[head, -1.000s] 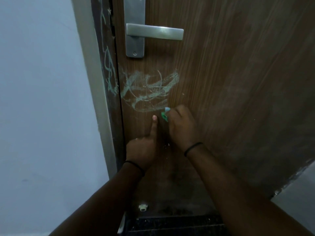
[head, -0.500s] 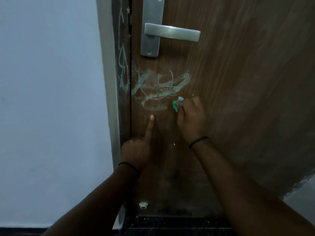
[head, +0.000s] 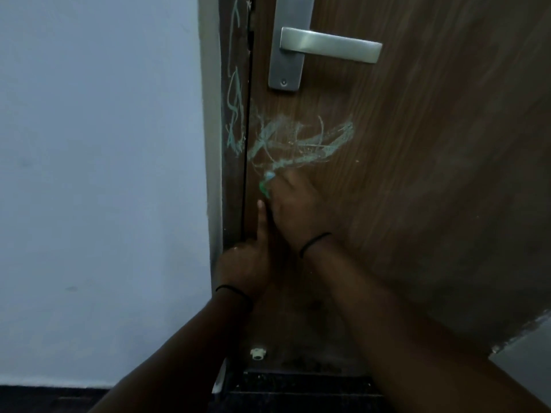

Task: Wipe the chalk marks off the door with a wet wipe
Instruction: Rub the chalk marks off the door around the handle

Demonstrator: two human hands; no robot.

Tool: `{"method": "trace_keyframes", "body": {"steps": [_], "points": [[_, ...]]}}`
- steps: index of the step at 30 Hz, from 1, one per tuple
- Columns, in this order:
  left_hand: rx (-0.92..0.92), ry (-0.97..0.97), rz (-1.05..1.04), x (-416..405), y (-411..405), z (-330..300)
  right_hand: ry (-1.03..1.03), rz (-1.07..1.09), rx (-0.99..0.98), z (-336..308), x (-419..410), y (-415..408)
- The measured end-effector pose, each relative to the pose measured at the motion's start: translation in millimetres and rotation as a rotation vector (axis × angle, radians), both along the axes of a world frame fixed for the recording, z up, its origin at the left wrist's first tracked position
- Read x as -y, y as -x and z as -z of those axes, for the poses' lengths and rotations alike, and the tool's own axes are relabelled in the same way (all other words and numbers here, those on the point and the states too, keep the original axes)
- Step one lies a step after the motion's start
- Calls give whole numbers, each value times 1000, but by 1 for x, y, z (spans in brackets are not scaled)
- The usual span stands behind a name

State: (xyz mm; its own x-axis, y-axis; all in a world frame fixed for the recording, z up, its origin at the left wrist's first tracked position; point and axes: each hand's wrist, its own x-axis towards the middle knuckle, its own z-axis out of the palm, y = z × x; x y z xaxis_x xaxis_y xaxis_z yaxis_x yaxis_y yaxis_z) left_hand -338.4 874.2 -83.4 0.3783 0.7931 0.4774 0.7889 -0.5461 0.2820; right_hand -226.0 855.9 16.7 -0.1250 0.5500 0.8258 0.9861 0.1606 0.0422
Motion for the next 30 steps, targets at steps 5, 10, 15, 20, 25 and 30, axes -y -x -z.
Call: {"method": "trace_keyframes", "body": {"steps": [5,10,15,20,25,30], "points": [[-9,-64,-25,-5,6,-3,-135,33,-119,-13,15,-28],[-111,-27,14,-8,2,1,-96,-12,11,-15,-14,18],[-14,-2,-4,-4,6,-7,-100,54,-98,-16,15,-29],[-57,-5,14,0,4,-10,-118,26,-65,-24,-2,3],[-32,-41,35,7,-1,-24,-71,99,-156,-18,27,-38],[-50,-58,51,2,-11,-41,-399,161,-335,-64,17,-45]]}}
